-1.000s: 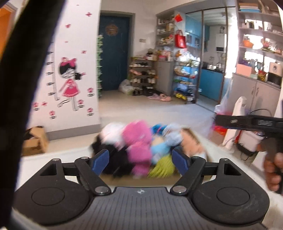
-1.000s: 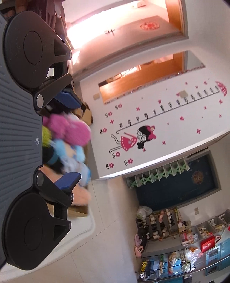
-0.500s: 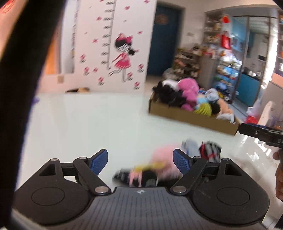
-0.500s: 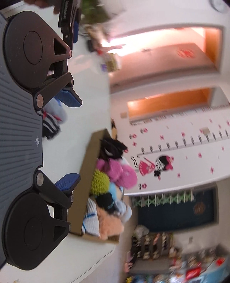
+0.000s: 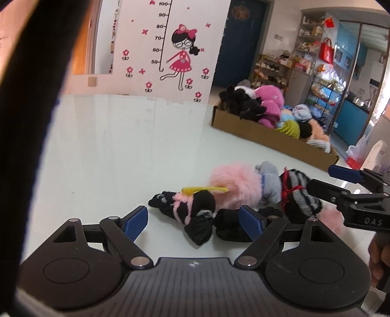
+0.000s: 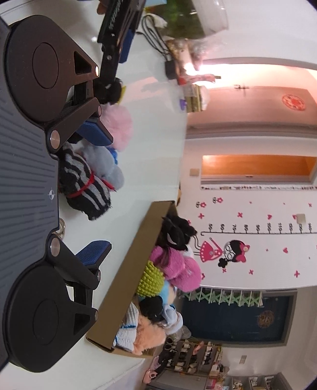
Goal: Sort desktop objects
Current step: 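Move the left tool over the black knit doll while the right tool moves over the striped knit doll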
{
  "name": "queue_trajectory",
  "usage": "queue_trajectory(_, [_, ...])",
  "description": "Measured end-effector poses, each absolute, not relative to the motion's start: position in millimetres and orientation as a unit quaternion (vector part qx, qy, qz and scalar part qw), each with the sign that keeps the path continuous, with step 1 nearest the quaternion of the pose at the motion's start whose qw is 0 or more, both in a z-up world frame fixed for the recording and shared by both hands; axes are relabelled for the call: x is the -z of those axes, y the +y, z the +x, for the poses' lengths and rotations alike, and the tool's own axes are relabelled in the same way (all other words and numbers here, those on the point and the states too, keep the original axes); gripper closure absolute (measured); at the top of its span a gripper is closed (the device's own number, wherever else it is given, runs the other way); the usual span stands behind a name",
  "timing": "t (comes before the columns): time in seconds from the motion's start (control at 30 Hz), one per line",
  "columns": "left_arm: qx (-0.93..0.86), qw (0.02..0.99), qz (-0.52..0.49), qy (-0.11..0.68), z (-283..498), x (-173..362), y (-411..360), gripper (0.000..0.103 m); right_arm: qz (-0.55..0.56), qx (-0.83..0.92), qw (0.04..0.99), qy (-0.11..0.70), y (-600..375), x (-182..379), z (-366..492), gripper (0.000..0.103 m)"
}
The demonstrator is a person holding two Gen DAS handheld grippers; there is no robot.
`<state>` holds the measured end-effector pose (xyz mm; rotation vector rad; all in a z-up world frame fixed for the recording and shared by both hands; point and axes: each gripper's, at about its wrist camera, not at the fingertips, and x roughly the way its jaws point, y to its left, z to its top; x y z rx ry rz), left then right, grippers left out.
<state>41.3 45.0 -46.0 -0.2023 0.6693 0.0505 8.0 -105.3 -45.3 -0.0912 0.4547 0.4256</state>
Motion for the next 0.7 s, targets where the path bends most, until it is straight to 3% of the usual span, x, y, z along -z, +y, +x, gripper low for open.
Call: queue_trajectory(0.7, [-0.071,0.92,-0.164,0.348,28.3,65.8,74.9,0.016,-0.071,-0.188,0.943,0.267,-92.9,62.5,26.2,0.013])
